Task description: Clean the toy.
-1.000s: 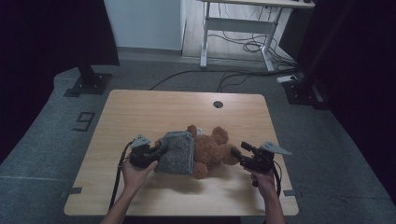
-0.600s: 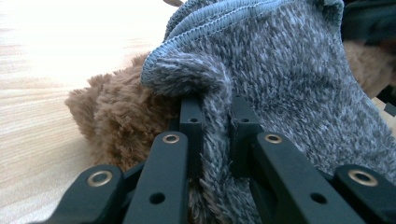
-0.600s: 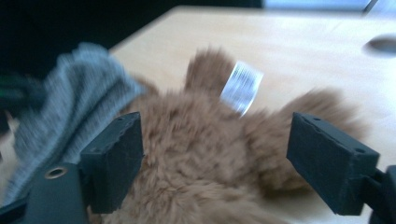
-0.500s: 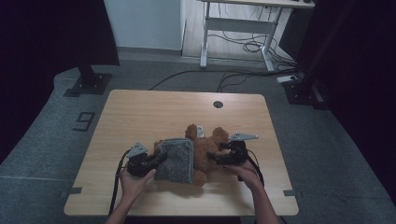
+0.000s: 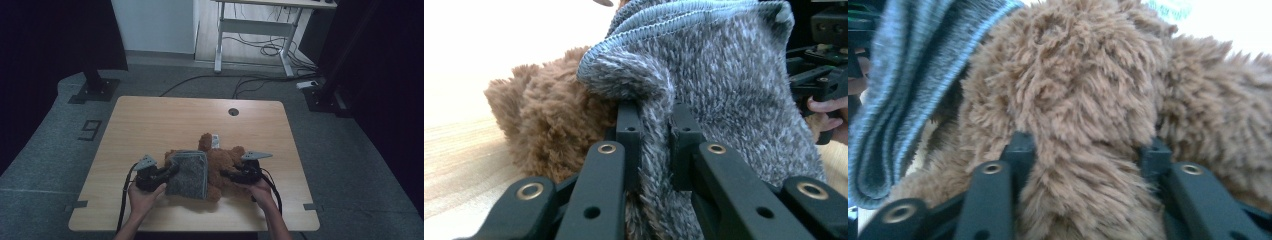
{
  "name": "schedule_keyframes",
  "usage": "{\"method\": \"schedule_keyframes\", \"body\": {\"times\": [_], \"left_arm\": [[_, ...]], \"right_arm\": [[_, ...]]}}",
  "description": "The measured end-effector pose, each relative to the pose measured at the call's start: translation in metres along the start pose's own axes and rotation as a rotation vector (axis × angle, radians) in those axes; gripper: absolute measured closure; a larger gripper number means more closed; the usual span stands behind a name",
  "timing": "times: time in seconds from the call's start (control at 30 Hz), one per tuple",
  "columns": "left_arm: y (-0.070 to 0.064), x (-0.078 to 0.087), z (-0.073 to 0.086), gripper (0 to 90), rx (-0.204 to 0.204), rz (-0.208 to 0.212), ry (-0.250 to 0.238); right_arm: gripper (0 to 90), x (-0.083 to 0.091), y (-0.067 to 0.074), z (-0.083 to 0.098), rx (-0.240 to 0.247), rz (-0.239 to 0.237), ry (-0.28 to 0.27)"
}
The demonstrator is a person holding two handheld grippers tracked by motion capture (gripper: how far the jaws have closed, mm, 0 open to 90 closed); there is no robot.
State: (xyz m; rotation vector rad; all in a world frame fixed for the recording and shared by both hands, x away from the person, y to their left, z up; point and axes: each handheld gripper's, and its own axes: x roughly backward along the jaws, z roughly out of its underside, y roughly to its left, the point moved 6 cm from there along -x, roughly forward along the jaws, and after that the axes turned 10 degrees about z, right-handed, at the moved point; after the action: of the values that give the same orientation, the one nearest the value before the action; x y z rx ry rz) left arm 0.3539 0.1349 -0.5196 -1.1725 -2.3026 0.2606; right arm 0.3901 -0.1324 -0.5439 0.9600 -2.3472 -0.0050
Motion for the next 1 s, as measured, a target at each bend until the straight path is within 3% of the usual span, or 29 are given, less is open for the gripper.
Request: {"method": "schedule_keyframes", "body": {"times": [0.13,0.27,0.33,0.47,0.67,0.77,0.9,0.97,1.0], "left_arm": [[0.002,-0.001,-0.013,79.1,-0.007,-0.024,-0.003],[0.0,-0.004,-0.023,79.0,0.002,-0.013,-0.022],[-0.005,-0.007,-0.027,79.1,-0.001,-0.001,-0.028],[-0.024,-0.023,-0.037,79.0,-0.034,0.008,-0.008],[-0.065,-0.074,-0.055,78.7,-0.112,0.066,0.04],[-0.081,-0.101,-0.056,78.6,-0.153,0.05,0.073],[-0.086,-0.127,-0.054,78.6,-0.166,0.028,0.098],[-0.081,-0.131,-0.05,78.6,-0.187,-0.001,0.113],[-0.077,-0.129,-0.048,78.7,-0.172,0.003,0.109]], "right_arm": [[61.4,0.001,0.001,-0.013,0.065,0.086,-0.101],[60.7,0.002,0.002,-0.022,0.146,0.126,-0.185],[59.6,-0.001,-0.001,-0.017,0.175,0.135,-0.162],[57.7,-0.006,-0.009,0.0,0.16,0.114,-0.148],[54.0,-0.003,-0.006,0.01,0.204,0.106,-0.158],[53.3,-0.003,-0.008,0.014,0.194,0.104,-0.162],[52.7,-0.002,-0.009,0.017,0.178,0.105,-0.16],[52.1,-0.002,-0.01,0.018,0.168,0.103,-0.157],[52.0,-0.002,-0.011,0.019,0.17,0.101,-0.152]]}}
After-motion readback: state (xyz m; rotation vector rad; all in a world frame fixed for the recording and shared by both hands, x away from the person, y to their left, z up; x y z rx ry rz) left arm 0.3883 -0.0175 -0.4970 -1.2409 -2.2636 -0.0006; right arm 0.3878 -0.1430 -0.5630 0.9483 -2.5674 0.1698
